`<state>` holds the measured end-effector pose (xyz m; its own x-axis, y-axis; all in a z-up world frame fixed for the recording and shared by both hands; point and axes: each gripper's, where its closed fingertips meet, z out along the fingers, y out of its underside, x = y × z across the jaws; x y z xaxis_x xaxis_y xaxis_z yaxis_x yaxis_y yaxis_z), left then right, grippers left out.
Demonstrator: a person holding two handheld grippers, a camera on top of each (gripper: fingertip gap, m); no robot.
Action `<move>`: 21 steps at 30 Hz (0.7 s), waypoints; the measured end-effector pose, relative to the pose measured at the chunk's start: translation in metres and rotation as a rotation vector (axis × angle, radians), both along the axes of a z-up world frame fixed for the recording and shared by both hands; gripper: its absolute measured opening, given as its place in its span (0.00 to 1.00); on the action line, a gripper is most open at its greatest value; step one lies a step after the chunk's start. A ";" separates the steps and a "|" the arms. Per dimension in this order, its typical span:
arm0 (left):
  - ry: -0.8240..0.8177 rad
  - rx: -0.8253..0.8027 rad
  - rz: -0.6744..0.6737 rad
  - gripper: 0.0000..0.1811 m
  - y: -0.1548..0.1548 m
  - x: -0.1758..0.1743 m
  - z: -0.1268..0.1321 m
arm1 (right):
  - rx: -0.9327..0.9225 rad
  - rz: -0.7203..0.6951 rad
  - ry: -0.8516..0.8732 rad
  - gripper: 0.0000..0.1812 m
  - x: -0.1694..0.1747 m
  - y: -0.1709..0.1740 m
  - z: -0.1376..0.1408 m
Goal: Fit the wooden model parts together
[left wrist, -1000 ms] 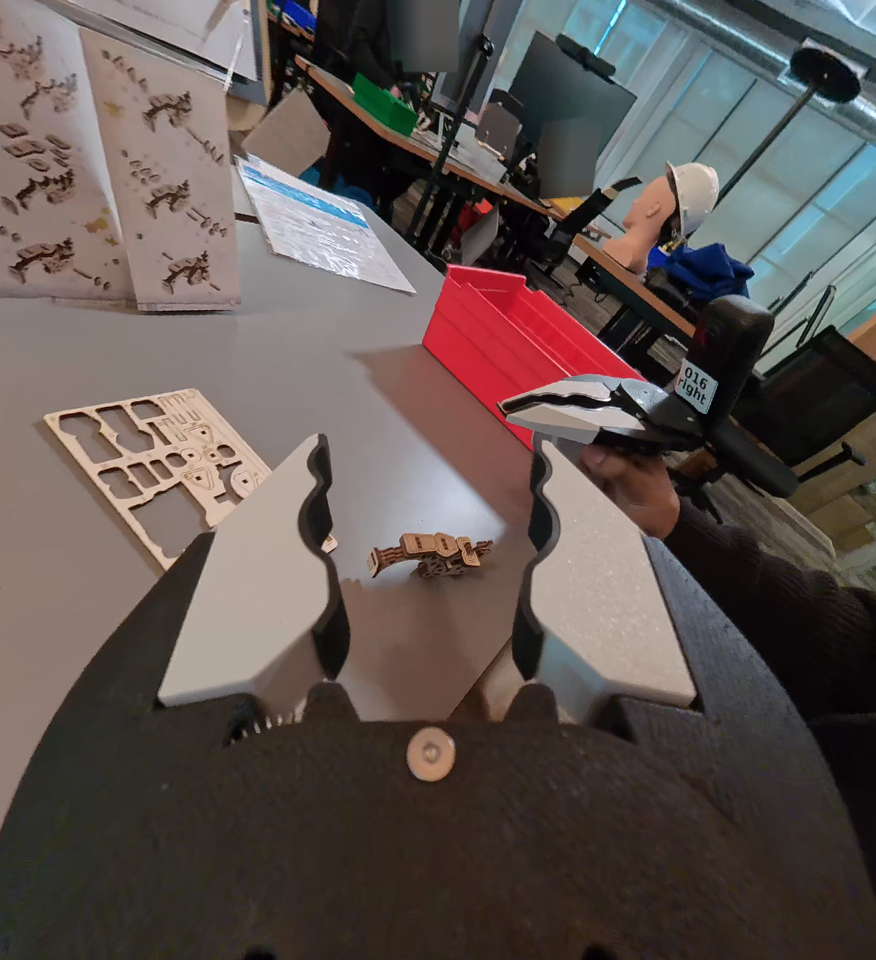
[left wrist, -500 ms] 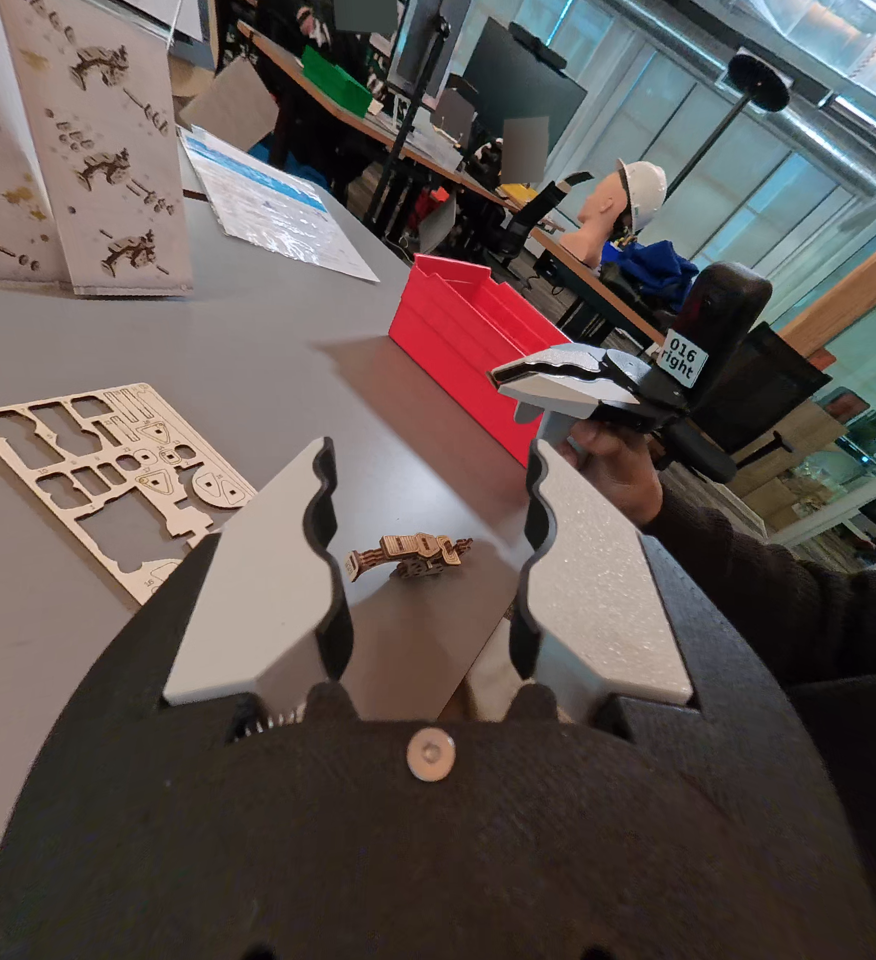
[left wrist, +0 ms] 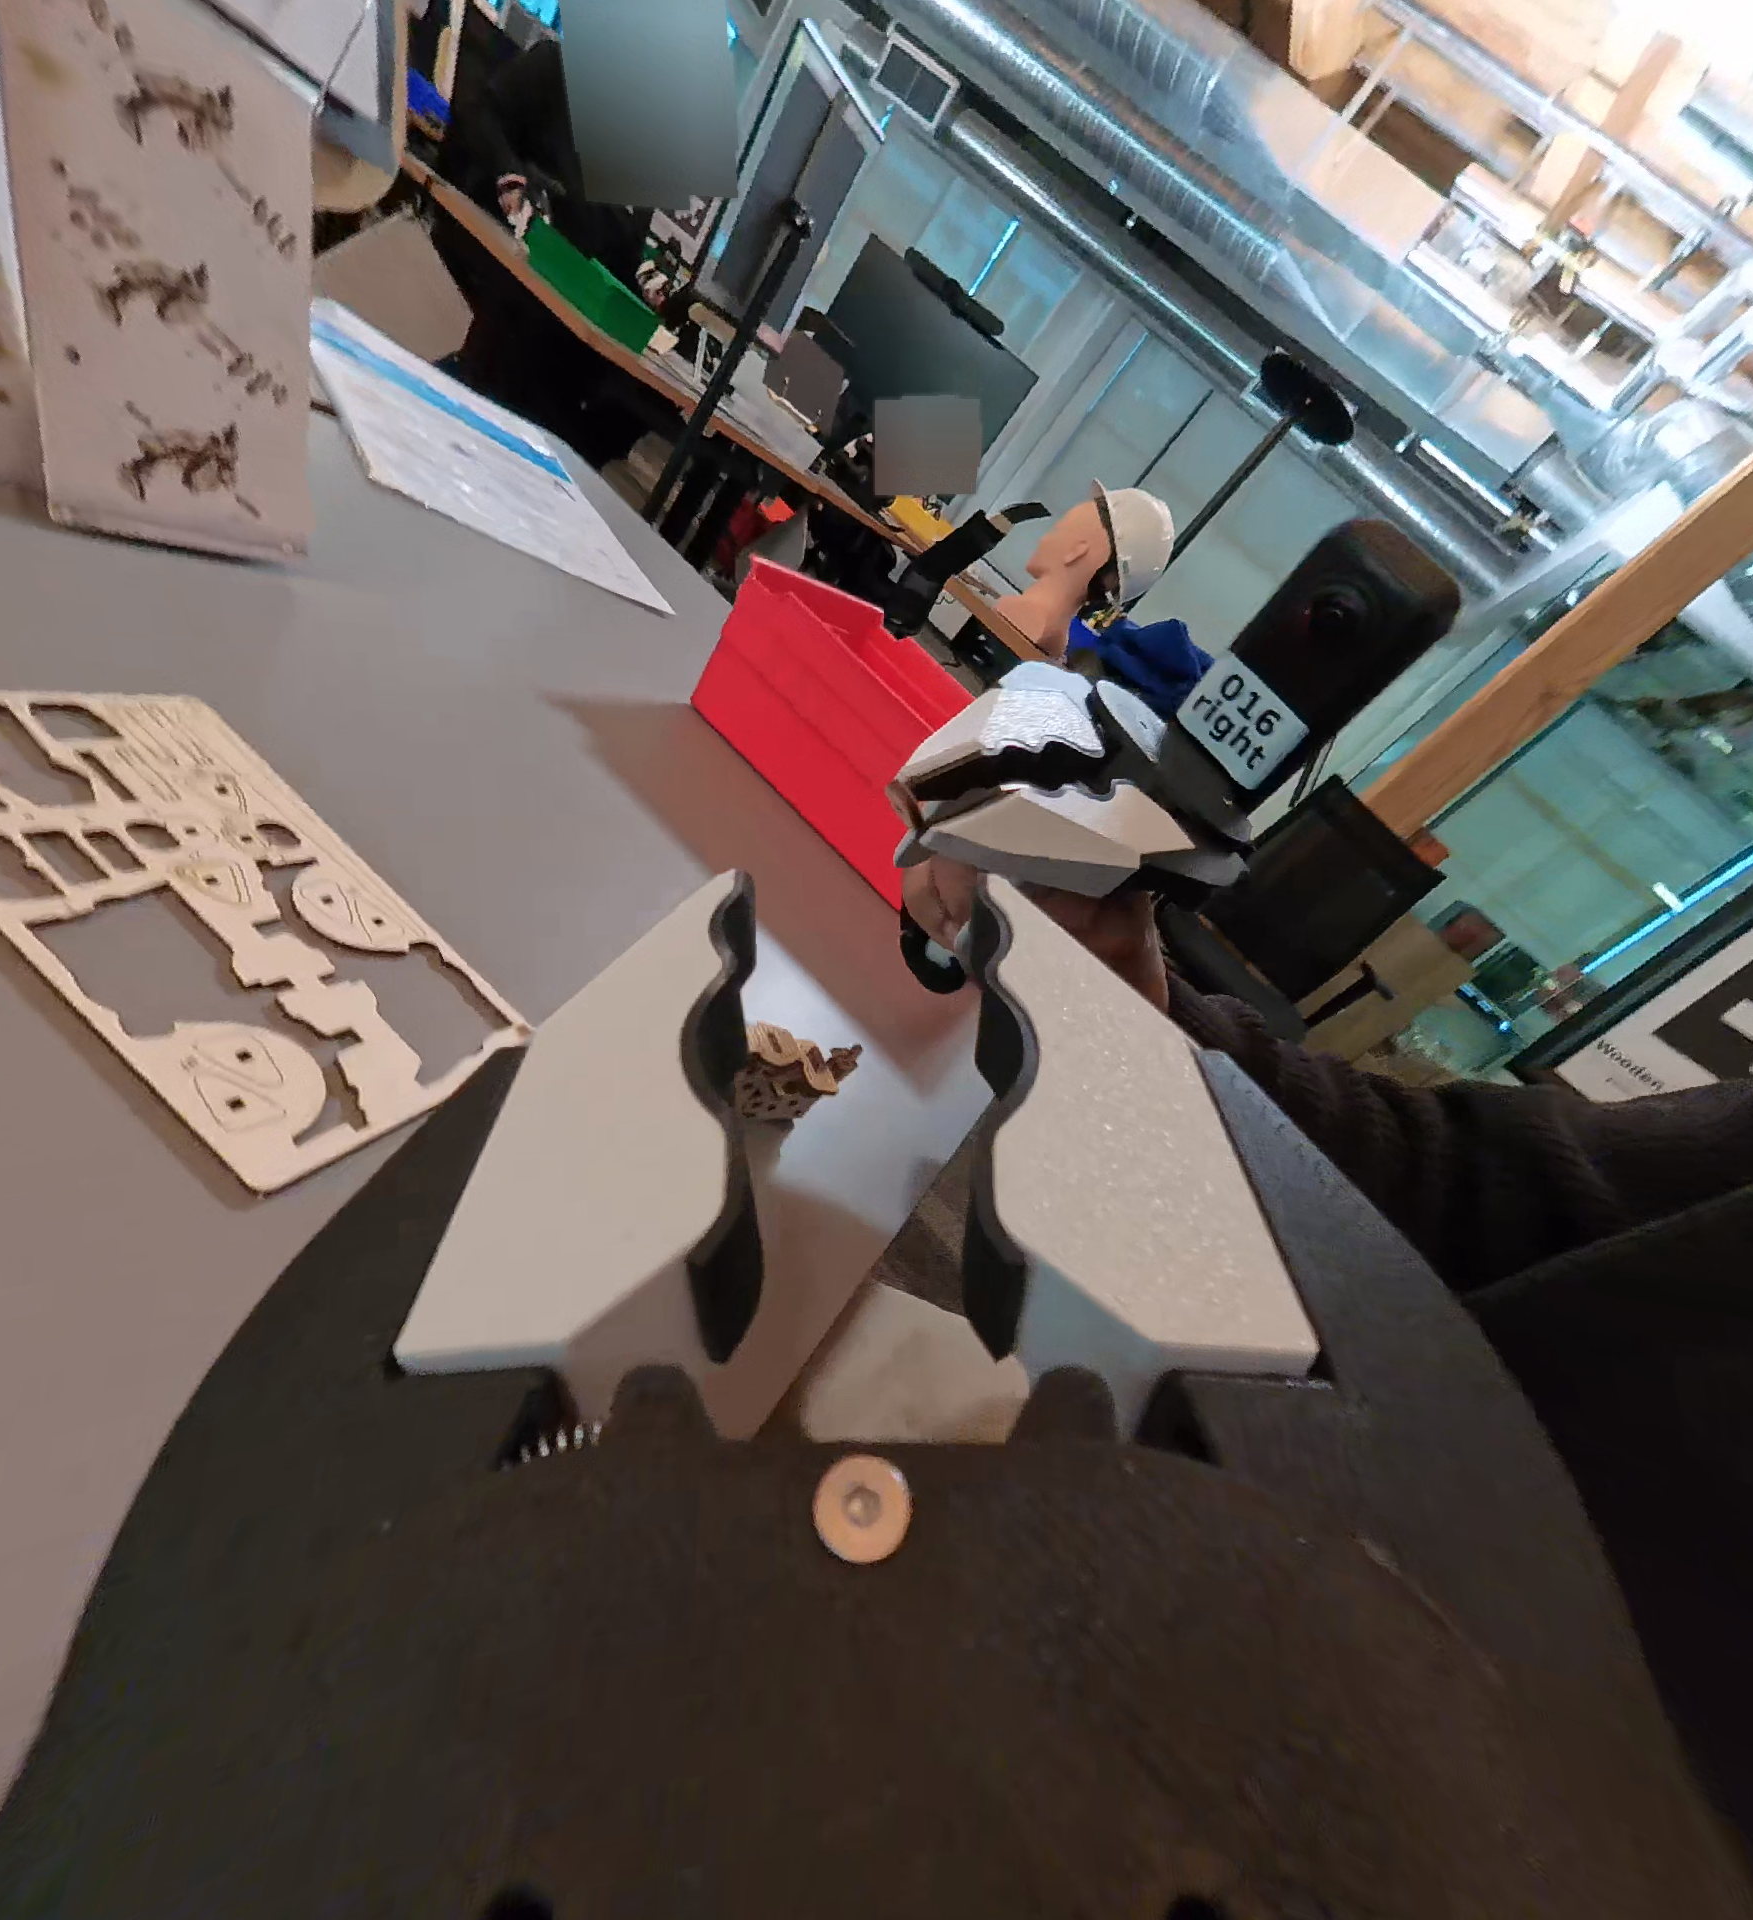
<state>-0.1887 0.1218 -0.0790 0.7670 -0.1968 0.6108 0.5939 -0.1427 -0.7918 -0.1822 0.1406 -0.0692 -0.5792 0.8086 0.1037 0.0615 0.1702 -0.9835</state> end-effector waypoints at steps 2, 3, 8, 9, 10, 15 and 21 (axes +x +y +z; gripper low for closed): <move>-0.062 -0.008 0.011 0.20 -0.002 -0.002 -0.007 | 0.065 0.002 0.022 0.04 -0.002 -0.006 -0.005; -0.098 0.009 0.010 0.19 -0.004 -0.003 -0.006 | 0.106 0.002 0.033 0.04 -0.003 -0.009 -0.009; -0.217 0.038 -0.015 0.19 -0.009 -0.002 -0.008 | 0.290 -0.013 0.091 0.04 -0.006 -0.025 -0.022; -0.206 0.016 -0.012 0.19 -0.008 -0.001 -0.012 | 0.311 -0.015 0.097 0.04 -0.006 -0.027 -0.024; -0.191 -0.008 -0.003 0.19 -0.007 -0.002 -0.016 | 0.326 -0.015 0.101 0.04 -0.007 -0.029 -0.025; -0.197 -0.033 -0.007 0.11 -0.004 0.001 -0.021 | 0.353 -0.017 0.102 0.04 -0.004 -0.030 -0.028; -0.167 -0.035 -0.016 0.00 0.000 0.005 -0.019 | 0.353 -0.027 0.098 0.00 -0.001 -0.024 -0.029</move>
<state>-0.1837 0.1221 -0.0980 0.6514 -0.1843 0.7360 0.7140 -0.1790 -0.6768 -0.1829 0.1166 -0.0980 -0.5313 0.7281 0.4333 -0.0214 0.4997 -0.8659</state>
